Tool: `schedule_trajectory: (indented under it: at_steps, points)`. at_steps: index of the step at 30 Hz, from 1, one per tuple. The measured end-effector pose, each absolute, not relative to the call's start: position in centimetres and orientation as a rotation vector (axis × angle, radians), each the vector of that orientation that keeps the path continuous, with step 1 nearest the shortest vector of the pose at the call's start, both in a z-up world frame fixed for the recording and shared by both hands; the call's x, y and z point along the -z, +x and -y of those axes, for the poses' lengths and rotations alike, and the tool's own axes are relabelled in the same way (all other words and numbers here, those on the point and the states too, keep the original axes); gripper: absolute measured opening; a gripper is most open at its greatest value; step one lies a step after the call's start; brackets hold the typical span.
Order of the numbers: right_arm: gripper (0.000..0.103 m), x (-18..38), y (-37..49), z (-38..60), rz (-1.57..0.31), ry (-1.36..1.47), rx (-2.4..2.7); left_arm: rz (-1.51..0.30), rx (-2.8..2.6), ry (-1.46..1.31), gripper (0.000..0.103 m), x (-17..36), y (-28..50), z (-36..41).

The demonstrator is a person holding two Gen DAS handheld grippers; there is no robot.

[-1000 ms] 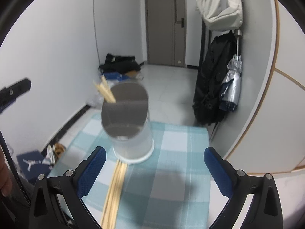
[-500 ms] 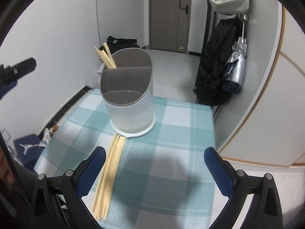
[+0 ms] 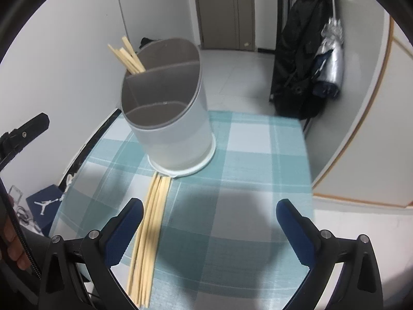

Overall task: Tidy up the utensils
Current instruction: 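Lower the right gripper to the chopstick pile and close on one chopstick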

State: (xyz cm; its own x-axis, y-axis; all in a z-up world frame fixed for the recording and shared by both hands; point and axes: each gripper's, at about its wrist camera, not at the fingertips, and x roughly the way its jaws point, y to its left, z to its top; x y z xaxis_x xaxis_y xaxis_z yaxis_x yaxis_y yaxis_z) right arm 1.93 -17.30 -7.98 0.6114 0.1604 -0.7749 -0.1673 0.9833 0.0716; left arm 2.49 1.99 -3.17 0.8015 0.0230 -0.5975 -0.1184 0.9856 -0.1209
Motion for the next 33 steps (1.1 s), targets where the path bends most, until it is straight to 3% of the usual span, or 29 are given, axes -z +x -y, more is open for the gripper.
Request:
schedule_trajectory:
  at_steps: [9, 12, 13, 14, 18, 22, 33]
  points:
    - [0.095, 10.5, 3.4, 14.8, -0.934, -0.064, -0.278, -0.808, -0.023, -0.177, 0.096, 5.5, 4.2, -2.4]
    - [0.082, 11.7, 4.2, 14.1, -0.975, -0.075, -0.293, -0.845, -0.003, -0.206, 0.096, 5.9, 4.6, -2.8]
    - [0.069, 12.1, 4.4, 14.1, -0.994, -0.065, -0.308, -0.858, 0.006, -0.223, 0.096, 6.0, 4.7, -2.9]
    - [0.064, 12.5, 4.7, 14.0, -1.016, -0.06, -0.313, -0.865, 0.008, -0.233, 0.096, 6.1, 4.9, -3.1]
    - [0.061, 13.3, 5.2, 13.2, -1.032, -0.096, -0.315, -0.873, 0.012, -0.253, 0.096, 6.1, 5.1, -3.4]
    - [0.045, 14.1, 5.5, 12.4, -1.043, -0.128, -0.31, -0.877, 0.012, -0.241, 0.096, 6.1, 5.3, -3.2]
    - [0.043, 14.8, 5.7, 11.4, -1.051, -0.172, -0.309, -0.879, -0.014, -0.237, 0.096, 6.0, 5.4, -4.1]
